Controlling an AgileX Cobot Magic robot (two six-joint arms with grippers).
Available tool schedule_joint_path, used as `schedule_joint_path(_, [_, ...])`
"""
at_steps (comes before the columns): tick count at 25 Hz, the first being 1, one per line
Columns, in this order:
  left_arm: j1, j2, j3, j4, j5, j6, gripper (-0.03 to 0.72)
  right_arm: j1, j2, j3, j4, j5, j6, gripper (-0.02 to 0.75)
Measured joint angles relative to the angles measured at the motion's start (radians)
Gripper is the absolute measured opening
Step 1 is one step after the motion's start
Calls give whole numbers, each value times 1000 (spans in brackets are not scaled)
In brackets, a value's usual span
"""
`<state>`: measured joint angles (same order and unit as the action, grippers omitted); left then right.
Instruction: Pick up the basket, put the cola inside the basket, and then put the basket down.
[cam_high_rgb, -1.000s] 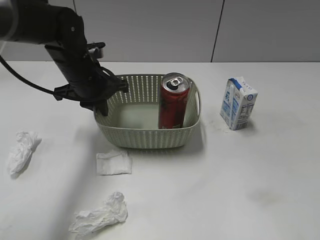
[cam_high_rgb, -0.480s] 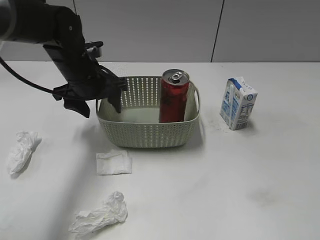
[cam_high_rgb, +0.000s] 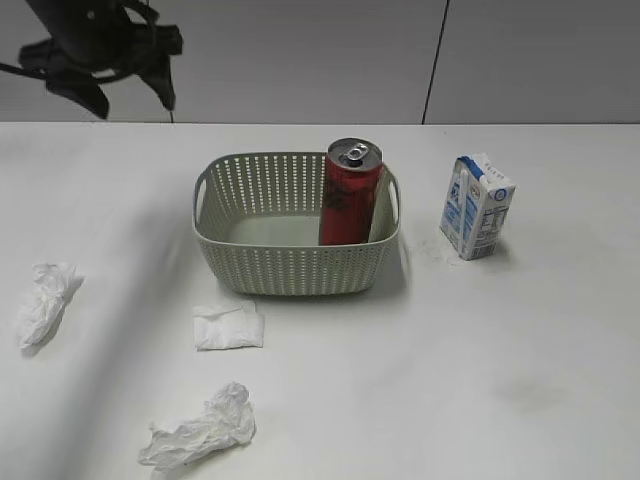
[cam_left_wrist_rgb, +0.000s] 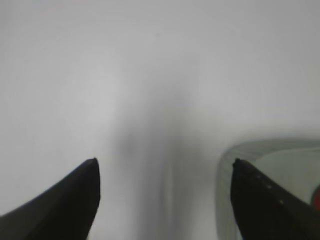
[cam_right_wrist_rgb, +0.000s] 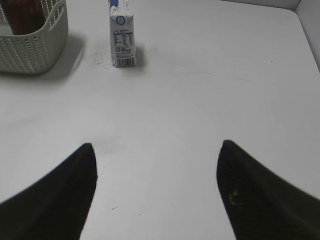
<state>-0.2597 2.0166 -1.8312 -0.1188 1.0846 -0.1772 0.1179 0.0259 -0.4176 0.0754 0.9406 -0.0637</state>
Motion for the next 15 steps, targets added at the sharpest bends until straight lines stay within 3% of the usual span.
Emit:
schedule_joint_path(7, [38, -24, -47, 261, 126, 17, 604, 0, 0, 0, -32, 0, 27, 563])
schedule_joint_path(15, [39, -143, 65, 298, 129, 59, 594, 0, 0, 0, -38, 0, 30, 563])
